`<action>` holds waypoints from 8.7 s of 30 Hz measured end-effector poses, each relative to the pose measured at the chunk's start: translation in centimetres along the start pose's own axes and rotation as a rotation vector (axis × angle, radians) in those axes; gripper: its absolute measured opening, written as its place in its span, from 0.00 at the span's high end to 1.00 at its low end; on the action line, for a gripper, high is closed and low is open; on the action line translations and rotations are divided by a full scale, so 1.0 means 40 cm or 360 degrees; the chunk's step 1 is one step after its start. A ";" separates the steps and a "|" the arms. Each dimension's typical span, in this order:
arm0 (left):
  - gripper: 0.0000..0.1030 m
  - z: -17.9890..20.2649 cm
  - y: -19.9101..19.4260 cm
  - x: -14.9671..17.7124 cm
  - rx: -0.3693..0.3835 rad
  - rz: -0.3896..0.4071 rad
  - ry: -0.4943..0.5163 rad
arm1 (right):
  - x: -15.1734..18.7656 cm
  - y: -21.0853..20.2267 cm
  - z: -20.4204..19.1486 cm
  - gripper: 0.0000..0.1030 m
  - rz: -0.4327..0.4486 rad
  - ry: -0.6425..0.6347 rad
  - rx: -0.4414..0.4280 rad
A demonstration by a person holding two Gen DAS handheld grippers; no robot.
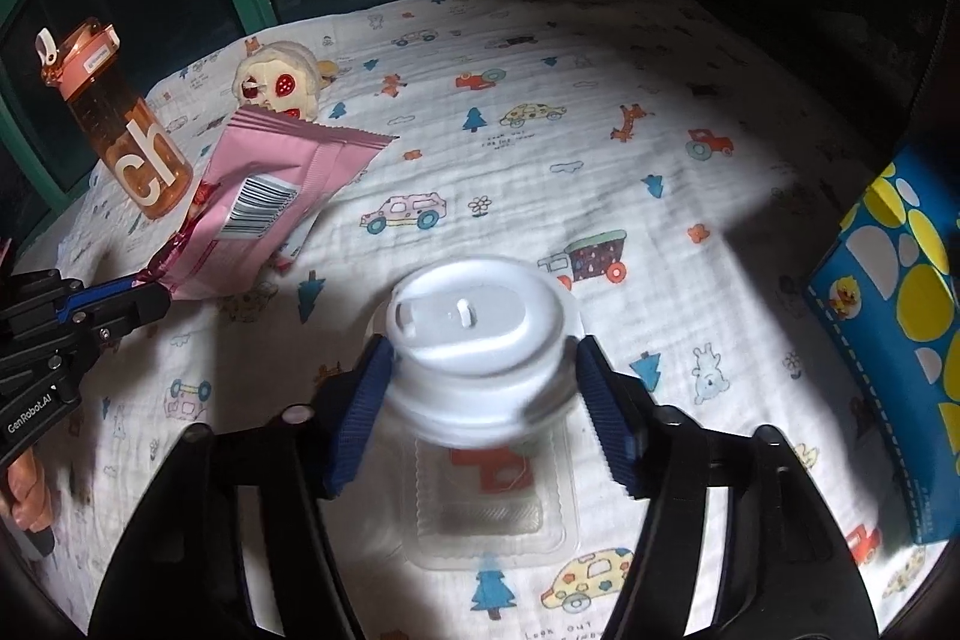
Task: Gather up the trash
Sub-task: 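Lift the pink wrapper with the left tool while the right tool lifts the white-lidded cup, then carry wrapper and lidded cup to the green basket and open both tools, then move both open tools back over the bed toward the clear plastic container, then grasp the clear rectangular container with the right tool while the left tool grasps the clear round cup, then carry container and cup over the green basket with both tools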
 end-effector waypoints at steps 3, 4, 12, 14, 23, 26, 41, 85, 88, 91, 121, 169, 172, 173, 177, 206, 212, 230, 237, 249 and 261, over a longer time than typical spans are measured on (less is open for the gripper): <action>0.95 0.006 -0.016 -0.004 -0.0002 0.0014 0.0004 | 0.003 -0.011 0.002 0.44 0.0003 0.0006 -0.0002; 0.95 0.007 -0.021 -0.005 -0.0005 0.0018 0.0007 | 0.003 -0.011 0.004 0.44 -0.0006 0.0010 -0.0011; 0.95 0.000 -0.026 -0.003 -0.0006 0.0018 0.0009 | -0.002 0.006 0.008 0.21 -0.0025 0.0032 -0.0010; 0.95 -0.006 -0.023 -0.002 -0.0008 0.0015 0.0002 | -0.007 0.019 0.004 0.19 -0.0031 0.0024 -0.0006; 0.95 -0.026 -0.006 0.010 -0.0017 -0.0008 -0.0016 | -0.007 0.060 0.000 0.20 -0.0044 0.0029 0.0017; 0.95 -0.025 -0.006 0.011 -0.0014 -0.0006 -0.0020 | -0.009 0.054 -0.001 0.22 -0.0031 0.0022 0.0024; 0.95 0.012 -0.068 -0.004 -0.0003 0.0042 -0.0006 | -0.005 -0.103 -0.002 0.23 0.0109 0.0038 0.0018; 0.95 0.920 -0.286 0.117 0.0803 0.0029 0.0536 | 0.553 -0.891 0.474 0.22 0.0289 0.0617 0.0700; 0.95 0.967 -0.285 0.124 0.0832 0.0008 0.0567 | 0.575 -0.908 0.488 0.21 0.0292 0.0650 0.0718; 0.93 1.000 -0.279 0.134 0.0853 -0.0008 0.0601 | 0.598 -0.924 0.500 0.21 0.0292 0.0678 0.0730; 0.63 0.757 -0.263 0.109 0.0633 0.0003 0.0317 | 0.514 -0.894 0.430 0.20 0.0354 0.0605 0.0587; 0.49 0.240 0.043 0.091 0.0154 -0.0077 0.0006 | 0.182 -0.385 0.125 0.20 0.0123 0.0249 0.0094; 0.49 0.202 0.010 0.092 0.0139 -0.0065 -0.0033 | 0.162 -0.334 0.104 0.20 0.0100 0.0224 0.0058; 0.49 0.187 -0.003 0.093 0.0134 -0.0056 -0.0046 | 0.157 -0.319 0.095 0.20 0.0094 0.0213 0.0047; 0.49 0.130 -0.047 0.096 0.0092 -0.0027 -0.0079 | 0.131 -0.239 0.056 0.20 0.0050 0.0142 0.0009; 0.49 0.028 -0.121 0.104 -0.0005 0.0006 -0.0165 | 0.093 -0.069 -0.013 0.43 -0.0063 0.0036 0.0019; 0.49 0.078 -0.157 0.102 0.0027 0.0031 -0.0140 | 0.112 -0.187 0.000 0.43 0.0011 0.0070 0.0024; 0.49 0.409 -0.242 0.101 0.0321 0.0107 0.0058 | 0.293 -0.562 0.172 0.43 0.0181 0.0297 0.0213; 0.49 0.555 -0.259 0.090 0.0452 0.0118 0.0162 | 0.372 -0.678 0.268 0.43 0.0223 0.0412 0.0340; 0.49 0.760 -0.279 0.060 0.0629 0.0124 0.0330 | 0.501 -0.821 0.430 0.43 0.0255 0.0614 0.0575; 0.49 0.942 -0.288 0.071 0.0769 0.0085 0.0469 | 0.588 -0.900 0.520 0.40 0.0275 0.0734 0.0694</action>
Point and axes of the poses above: each gripper's, at about its wrist camera, not at the fingertips, and y roughly the way its jaws point, z to its right, x to its underside, the point moved 1 cm from there along y, roughly the way its jaws point, and after that the axes turned 9 degrees about z, right-handed, at the moved point
